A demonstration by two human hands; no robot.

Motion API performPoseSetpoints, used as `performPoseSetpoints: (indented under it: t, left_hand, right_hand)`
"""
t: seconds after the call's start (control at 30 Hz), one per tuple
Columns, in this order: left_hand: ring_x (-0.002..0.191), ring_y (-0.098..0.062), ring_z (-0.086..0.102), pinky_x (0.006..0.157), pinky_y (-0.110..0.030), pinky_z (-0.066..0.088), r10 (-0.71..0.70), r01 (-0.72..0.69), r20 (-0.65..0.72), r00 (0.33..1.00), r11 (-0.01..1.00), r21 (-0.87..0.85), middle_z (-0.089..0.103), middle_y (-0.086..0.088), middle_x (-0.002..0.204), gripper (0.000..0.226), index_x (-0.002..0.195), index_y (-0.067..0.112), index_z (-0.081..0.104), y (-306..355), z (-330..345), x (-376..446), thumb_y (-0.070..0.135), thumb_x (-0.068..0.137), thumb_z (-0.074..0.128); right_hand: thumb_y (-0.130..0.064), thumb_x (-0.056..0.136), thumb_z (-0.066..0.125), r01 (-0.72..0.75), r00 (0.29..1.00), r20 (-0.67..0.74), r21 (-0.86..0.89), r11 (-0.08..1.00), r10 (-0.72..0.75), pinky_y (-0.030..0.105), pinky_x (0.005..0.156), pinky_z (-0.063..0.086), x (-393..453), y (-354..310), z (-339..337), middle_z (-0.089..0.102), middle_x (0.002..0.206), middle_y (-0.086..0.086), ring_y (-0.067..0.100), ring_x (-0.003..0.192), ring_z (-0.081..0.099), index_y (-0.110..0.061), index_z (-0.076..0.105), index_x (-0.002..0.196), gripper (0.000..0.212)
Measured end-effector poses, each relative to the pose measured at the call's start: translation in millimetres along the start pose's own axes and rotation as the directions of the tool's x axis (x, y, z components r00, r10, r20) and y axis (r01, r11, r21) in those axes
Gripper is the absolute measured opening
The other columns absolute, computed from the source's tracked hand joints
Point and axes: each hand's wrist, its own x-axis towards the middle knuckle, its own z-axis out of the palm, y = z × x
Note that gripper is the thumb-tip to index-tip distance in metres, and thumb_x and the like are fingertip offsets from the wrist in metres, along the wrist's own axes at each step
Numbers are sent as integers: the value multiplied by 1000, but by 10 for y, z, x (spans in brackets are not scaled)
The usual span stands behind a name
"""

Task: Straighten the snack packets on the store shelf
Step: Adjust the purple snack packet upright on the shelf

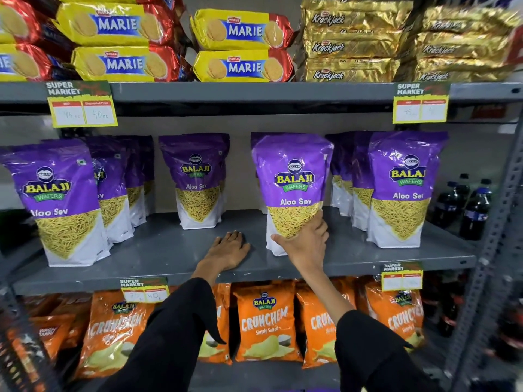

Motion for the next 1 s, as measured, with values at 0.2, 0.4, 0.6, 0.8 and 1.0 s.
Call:
performPoseSetpoints:
  t: [0.2, 0.4, 0.6, 0.8, 1.0]
  left_hand:
    - [153, -26, 17, 122, -47, 14, 16, -16, -26, 1000, 1000, 2, 20, -10, 166, 65, 155, 10, 25, 15, -7, -21, 48, 103, 23]
    - [145, -28, 32, 116, -49, 26, 41, -40, -43, 998, 999, 25, 38, -10, 156, 56, 143, 11, 41, 7, -13, -29, 47, 102, 29]
    - [143, -27, 35, 116, -47, 27, 50, -52, -65, 997, 998, -26, 41, -10, 154, 54, 141, 13, 47, 1, -29, -48, 47, 102, 33]
    - [151, -26, 23, 119, -47, 17, 65, -65, 5, 998, 994, -89, 27, -8, 164, 62, 151, 16, 37, -60, -53, -41, 52, 101, 33]
    - [153, -26, 18, 120, -48, 16, 63, -63, -31, 998, 998, 5, 21, -9, 166, 64, 154, 14, 28, -28, 19, -89, 52, 102, 24]
  right_hand:
    - [-59, 58, 89, 11, 1000, -9, 7, 1000, -11, 53, 109, 40, -141, 32, -123, 32, 152, 21, 41, 141, 33, -7, 8, 156, 137]
    - [-57, 58, 90, 26, 999, -48, 31, 999, -25, 54, 107, 42, -256, 61, -198, 34, 151, 19, 41, 140, 35, -10, 12, 155, 133]
    - [-64, 57, 87, 37, 998, -58, 31, 999, -35, 54, 107, 43, -321, 67, -245, 33, 152, 18, 39, 141, 36, -11, 12, 155, 135]
    - [-67, 58, 86, 75, 997, -35, 162, 984, -70, 54, 110, 41, -372, 148, -291, 26, 158, 11, 33, 147, 28, -16, 9, 157, 135]
    - [-47, 62, 92, 77, 997, -1, 251, 965, -79, 54, 114, 40, -371, 191, -269, 24, 159, 11, 32, 148, 28, -16, 8, 157, 131]
